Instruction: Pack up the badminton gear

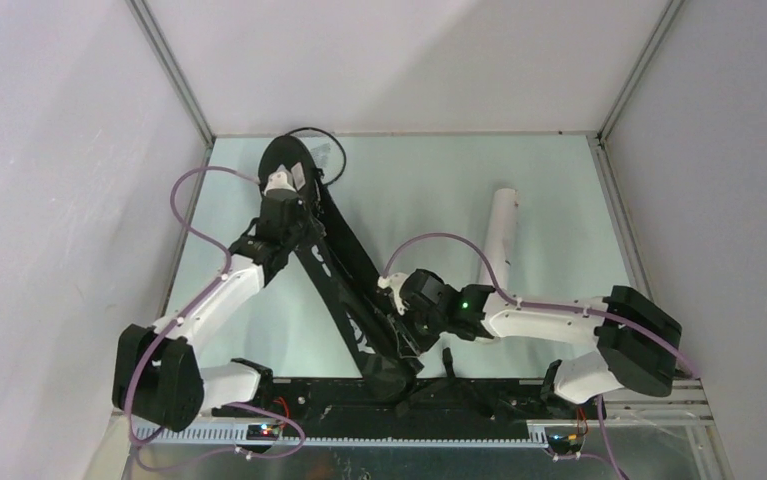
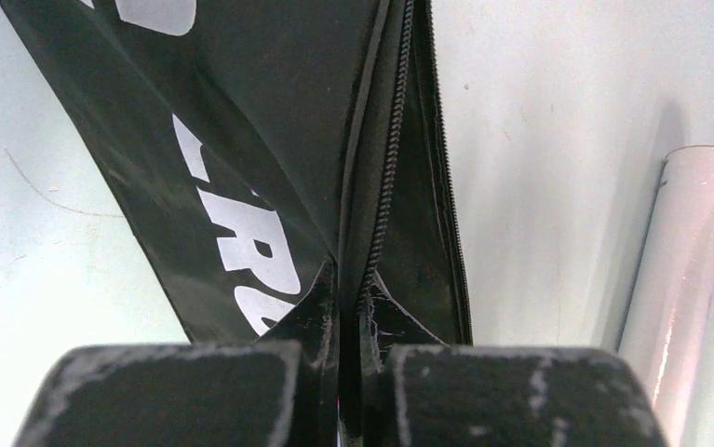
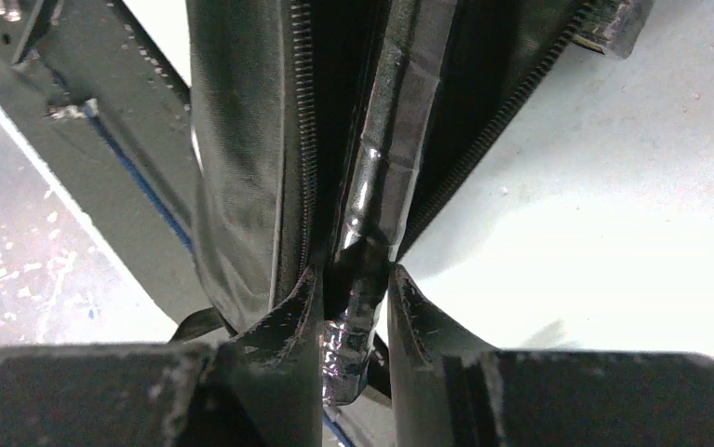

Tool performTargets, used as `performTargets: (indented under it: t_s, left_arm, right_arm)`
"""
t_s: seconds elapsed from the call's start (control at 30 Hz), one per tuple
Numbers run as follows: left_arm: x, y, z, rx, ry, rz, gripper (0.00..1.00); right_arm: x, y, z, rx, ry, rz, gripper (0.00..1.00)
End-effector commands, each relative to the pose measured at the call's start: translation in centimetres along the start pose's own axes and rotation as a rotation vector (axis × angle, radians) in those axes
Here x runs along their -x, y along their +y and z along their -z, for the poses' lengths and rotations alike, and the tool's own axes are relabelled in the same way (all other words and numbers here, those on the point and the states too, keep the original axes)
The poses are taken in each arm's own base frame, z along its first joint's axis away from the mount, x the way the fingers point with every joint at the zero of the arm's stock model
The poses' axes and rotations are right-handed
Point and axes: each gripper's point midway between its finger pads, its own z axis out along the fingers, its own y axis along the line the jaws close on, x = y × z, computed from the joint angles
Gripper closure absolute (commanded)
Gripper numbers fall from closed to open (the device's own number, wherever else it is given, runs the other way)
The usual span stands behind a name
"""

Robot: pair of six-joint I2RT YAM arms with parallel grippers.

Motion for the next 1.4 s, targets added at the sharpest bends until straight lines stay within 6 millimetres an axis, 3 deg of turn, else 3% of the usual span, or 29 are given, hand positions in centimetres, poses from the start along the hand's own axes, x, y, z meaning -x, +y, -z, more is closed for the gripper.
performTargets:
  t_s: [0.0, 0.23, 0.37, 0.53, 0.7, 0.83, 0.9, 1.03, 1.13, 1.23, 1.37]
  left_arm:
    - [2.2, -0.9, 1.6, -0.035, -0.093, 0.069, 1.00]
    - [2.0, -3.3, 3.7, -0.175, -0.085, 0.162, 1.00]
    - [1.9, -4.7, 5.2, -0.266, -0.078, 0.206, 1.00]
    - [2.6, -4.3, 6.2, -0.264, -0.120, 0.228, 1.00]
    - [3.4, -2.9, 6.4, -0.211, -0.176, 0.233, 1.00]
    - [3.8, -2.1, 6.6, -0.202, -0.203, 0.250, 1.00]
    - [4.1, -1.8, 6.8, -0.199, -0.217, 0.253, 1.00]
    - [4.5, -0.8, 7.4, -0.175, -0.248, 0.247, 1.00]
    - [4.6, -0.7, 7.7, -0.183, -0.256, 0.243, 1.00]
    - [4.4, -0.9, 7.9, -0.197, -0.250, 0.236, 1.00]
    - [4.5, 0.1, 8.4, -0.151, -0.268, 0.223, 1.00]
  right_arm:
    - [3.6, 3.5, 2.4, 0.115, -0.110, 0.053, 0.88]
    - [4.9, 5.1, 0.6, 0.196, -0.108, 0.072, 0.90]
    - [5.3, 4.3, -1.5, 0.143, -0.086, 0.036, 0.87]
    - [5.7, 3.7, -3.1, 0.084, -0.093, 0.030, 0.83]
    - [6.3, 6.4, -1.4, 0.190, -0.131, 0.124, 0.59]
    - [6.9, 8.5, 1.0, 0.301, -0.178, 0.191, 0.46]
    - [7.3, 8.6, 2.0, 0.295, -0.207, 0.209, 0.41]
    - [9.1, 5.6, 4.0, 0.135, -0.295, 0.167, 0.26]
    - [10.3, 3.4, 5.8, 0.026, -0.361, 0.133, 0.05]
    - [11.1, 1.2, 6.2, -0.040, -0.392, 0.087, 0.01]
    - [12.8, -1.8, 5.0, -0.079, -0.414, 0.011, 0.01]
